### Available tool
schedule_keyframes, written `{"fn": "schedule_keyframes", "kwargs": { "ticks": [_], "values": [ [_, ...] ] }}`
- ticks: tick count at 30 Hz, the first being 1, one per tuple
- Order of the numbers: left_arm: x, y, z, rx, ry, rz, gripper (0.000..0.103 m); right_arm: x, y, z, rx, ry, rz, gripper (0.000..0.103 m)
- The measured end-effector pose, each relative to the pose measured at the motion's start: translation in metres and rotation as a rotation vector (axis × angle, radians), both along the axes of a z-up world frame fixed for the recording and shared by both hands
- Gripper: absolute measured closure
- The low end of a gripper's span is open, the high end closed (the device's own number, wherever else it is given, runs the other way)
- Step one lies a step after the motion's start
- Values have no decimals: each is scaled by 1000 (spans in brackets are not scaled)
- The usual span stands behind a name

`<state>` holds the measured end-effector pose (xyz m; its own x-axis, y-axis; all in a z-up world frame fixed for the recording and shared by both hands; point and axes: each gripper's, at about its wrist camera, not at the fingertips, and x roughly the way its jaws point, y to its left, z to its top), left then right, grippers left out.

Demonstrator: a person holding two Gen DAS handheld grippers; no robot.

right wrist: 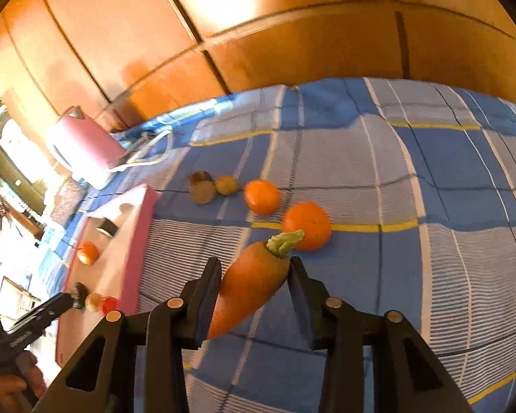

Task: Organize fruits
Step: 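Release the kiwi in the tray with the left gripper while the right gripper carries the carrot toward it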

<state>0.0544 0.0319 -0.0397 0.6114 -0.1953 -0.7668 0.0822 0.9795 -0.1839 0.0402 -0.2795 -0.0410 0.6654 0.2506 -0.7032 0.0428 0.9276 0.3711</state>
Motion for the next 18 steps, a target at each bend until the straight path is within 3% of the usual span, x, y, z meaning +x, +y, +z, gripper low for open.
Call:
{"fn": "schedule_keyframes", "kwargs": {
  "ticks": [9, 18],
  "values": [
    [-3, 24, 13, -6, -38, 72, 44, 15, 86, 27, 34, -30, 285, 63],
    [-10, 44, 8, -18, -24, 119, 42, 42, 159, 21, 36, 10, 435, 62]
  ]
}}
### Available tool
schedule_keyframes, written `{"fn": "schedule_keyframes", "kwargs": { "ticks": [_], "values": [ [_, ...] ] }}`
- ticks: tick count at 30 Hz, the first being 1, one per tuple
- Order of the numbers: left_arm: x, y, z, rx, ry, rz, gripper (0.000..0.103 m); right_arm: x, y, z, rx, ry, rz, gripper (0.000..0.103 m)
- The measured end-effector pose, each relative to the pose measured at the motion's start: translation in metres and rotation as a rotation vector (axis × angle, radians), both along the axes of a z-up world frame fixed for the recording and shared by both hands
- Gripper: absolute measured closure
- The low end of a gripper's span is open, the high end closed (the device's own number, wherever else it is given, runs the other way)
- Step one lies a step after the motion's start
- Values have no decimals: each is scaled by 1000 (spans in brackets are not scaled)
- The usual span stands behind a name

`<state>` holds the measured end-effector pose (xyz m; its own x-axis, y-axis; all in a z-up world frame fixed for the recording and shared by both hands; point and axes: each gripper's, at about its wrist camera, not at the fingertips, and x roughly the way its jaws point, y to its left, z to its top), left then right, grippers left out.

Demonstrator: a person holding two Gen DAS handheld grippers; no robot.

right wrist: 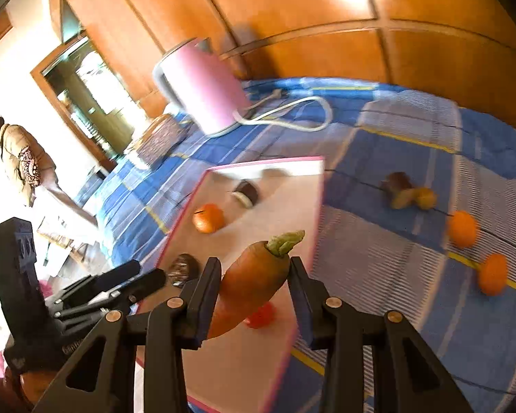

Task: Organize fruits
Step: 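Release the kiwi in the tray with the left gripper while the right gripper carries the carrot toward it, then lower the carrot into the tray and open the right gripper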

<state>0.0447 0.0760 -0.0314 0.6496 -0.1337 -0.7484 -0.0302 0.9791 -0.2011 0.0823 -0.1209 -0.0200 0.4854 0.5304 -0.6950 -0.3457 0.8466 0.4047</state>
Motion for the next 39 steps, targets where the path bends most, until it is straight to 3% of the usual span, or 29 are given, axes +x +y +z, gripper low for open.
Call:
{"fn": "schedule_keyframes", "kwargs": {
  "ticks": [9, 17, 21, 25, 39],
  "values": [
    [0, 8, -10, -10, 33, 21, 41, -6, -2, -6, 13, 16, -44, 60],
    [-1, -3, -6, 7, 18, 2, 41, -30, -31, -12, -97, -16, -154, 60],
    [-2, -12, 0, 19, -2, -16, 28, -39, -48, -14, -152, -24, -234, 60],
    [-2, -22, 4, 32, -13, -39, 28, -44, -61, -17, -188, -15, -274, 60],
    [-3, -62, 4, 77, -2, -149, 28, -63, -96, -21, -148, -12, -349, 60]
  ]
}}
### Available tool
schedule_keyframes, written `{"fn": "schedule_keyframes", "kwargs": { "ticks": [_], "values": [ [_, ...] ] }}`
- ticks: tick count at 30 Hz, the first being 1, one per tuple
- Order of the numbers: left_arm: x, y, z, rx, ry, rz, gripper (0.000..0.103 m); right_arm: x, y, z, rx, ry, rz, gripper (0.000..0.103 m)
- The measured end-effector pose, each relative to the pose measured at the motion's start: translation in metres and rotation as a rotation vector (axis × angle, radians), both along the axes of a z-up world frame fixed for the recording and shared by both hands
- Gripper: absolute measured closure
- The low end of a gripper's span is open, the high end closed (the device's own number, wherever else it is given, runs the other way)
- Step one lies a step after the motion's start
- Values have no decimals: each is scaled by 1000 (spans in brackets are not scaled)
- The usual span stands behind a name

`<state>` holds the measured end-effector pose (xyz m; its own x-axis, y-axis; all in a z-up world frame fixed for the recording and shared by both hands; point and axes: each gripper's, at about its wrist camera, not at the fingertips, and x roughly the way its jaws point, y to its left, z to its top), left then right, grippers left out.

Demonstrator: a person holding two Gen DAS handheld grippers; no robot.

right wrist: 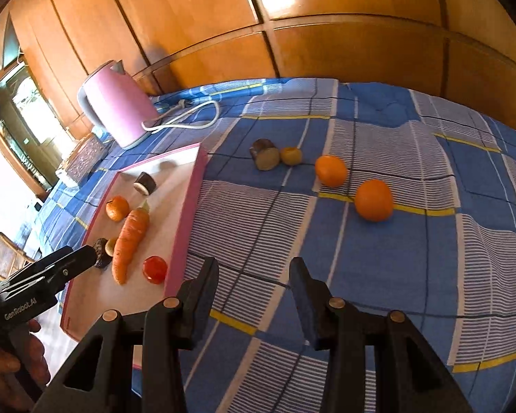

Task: Organize fruits
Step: 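Lower the carrot into the tray and open the right gripper, then move the left gripper to the dark eggplant slice while the right gripper grasps an orange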

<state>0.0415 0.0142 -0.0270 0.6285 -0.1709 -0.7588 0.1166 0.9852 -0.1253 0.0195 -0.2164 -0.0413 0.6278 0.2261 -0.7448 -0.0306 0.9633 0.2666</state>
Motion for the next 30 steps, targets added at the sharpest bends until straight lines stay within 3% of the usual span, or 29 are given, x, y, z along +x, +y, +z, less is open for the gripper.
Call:
{"fn": "schedule_keyframes", "kwargs": {
  "ticks": [13, 23, 30],
  "values": [
    [5, -32, -4, 28, 28, -81, 28, -4, -24, -4, -9, -8, -73, 62],
    [25, -62, -6, 3, 57, -146, 29, -4, -63, -13, 29, 22, -174, 62],
    [50, -81, -7, 2, 73, -192, 39, 2, -80, -20, 35, 43, -203, 62]
  ]
}}
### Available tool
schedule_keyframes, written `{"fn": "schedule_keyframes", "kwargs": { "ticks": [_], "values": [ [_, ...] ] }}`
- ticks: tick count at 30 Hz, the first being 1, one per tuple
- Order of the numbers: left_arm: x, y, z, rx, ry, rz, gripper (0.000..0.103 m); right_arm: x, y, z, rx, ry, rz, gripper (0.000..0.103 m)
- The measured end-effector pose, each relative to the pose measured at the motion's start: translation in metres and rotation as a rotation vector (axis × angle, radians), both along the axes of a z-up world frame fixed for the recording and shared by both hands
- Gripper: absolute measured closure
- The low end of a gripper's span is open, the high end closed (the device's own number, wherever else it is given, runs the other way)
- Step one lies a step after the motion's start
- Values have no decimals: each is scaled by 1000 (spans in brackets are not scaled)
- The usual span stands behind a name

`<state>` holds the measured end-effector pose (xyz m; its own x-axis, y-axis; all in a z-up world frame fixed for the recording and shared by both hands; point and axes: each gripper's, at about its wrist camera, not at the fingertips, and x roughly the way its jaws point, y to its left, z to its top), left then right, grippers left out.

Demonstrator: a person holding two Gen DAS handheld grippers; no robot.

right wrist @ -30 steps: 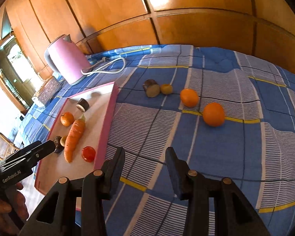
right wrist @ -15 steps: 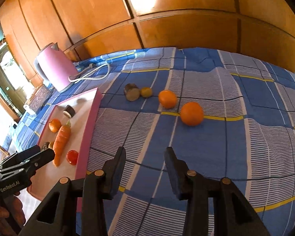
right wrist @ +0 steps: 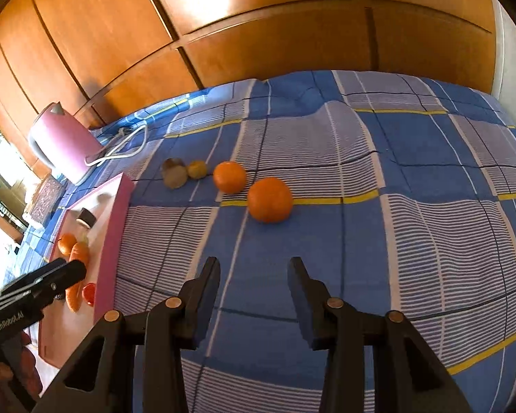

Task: Organize fruits
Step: 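Move the left gripper to the dark eggplant slice while the right gripper grasps an orange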

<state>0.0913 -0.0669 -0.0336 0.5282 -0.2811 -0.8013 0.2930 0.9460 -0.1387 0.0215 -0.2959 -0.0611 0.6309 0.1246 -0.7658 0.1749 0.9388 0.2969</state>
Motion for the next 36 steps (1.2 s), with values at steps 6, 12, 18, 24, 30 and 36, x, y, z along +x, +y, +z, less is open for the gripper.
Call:
{"fn": "schedule_keyframes", "kwargs": {
  "ticks": [6, 12, 18, 24, 30, 36],
  "values": [
    [38, -16, -5, -36, 49, -6, 47, 6, 0, -1, -10, -1, 24, 62],
    [73, -33, -9, -66, 88, 15, 47, 18, 3, 6, -66, -28, 69, 62],
    [106, -46, -12, -110, 99, 53, 46, 38, 7, 12, -105, -53, 126, 62],
    [136, -51, -25, -148, 136, 106, 40, 70, 12, 13, -159, -74, 195, 61],
    [155, -53, -44, -188, 184, 125, 38, 109, 19, -3, -212, -34, 262, 61],
    [161, -59, -46, -156, 141, 123, 37, 133, 23, -25, -191, 23, 301, 61]
  ]
}}
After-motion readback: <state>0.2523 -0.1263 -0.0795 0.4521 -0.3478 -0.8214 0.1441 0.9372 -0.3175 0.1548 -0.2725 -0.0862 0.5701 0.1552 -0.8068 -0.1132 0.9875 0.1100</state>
